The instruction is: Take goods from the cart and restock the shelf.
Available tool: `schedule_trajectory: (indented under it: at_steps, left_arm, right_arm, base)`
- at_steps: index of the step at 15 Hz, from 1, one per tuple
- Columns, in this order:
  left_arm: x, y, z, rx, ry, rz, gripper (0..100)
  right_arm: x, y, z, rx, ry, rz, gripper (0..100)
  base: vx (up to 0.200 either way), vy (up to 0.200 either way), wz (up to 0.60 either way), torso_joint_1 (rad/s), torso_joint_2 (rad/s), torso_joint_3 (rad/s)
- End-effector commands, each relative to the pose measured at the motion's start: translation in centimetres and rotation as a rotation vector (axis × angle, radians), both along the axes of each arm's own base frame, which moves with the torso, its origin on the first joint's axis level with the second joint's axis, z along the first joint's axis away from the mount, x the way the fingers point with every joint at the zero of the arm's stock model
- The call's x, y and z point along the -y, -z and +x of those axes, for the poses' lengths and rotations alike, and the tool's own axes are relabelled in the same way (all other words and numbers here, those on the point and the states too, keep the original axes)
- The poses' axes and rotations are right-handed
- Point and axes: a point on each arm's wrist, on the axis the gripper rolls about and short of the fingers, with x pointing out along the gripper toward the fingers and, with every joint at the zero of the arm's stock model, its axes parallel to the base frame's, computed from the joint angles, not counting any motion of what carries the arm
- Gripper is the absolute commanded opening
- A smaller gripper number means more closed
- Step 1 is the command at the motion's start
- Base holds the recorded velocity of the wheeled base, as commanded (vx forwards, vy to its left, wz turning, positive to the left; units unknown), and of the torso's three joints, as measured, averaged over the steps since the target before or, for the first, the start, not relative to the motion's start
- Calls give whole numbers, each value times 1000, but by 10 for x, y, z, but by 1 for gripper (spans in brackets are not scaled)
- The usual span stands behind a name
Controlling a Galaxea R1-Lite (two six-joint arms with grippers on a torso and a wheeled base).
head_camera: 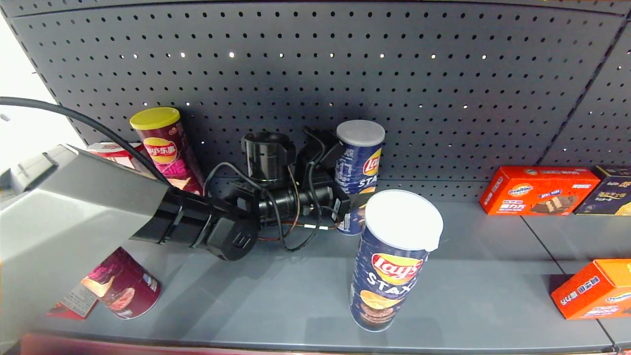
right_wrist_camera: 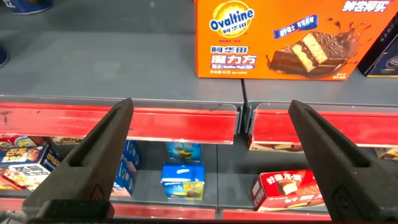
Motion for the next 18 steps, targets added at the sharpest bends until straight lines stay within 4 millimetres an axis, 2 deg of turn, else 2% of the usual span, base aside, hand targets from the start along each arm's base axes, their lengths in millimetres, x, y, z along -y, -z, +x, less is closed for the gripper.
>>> schedule_trajectory:
  at_steps: [1,2,4,9,18]
  left_arm:
    - [0,2,-2,0,-1,-1,100]
    - [-2,1,-4,7,-1,-5,100]
    - [-8,-13,-13,38,-8,-24,100]
    - [-27,-7,-39,8,-130,10,100]
    - [-35,-5,-43,27,-253,5,100]
  right_arm:
    - [0,0,0,-1,0,0,100]
    - [0,0,0,-1,0,0,100]
    - [0,0,0,-1,0,0,100]
    - [0,0,0,-1,0,0,100]
    - [0,0,0,-1,0,0,100]
  base:
    - [0,0,0,0,0,0]
    - [0,0,0,0,0,0]
    - [0,0,0,0,0,0]
    - [0,0,0,0,0,0]
    - [0,0,0,0,0,0]
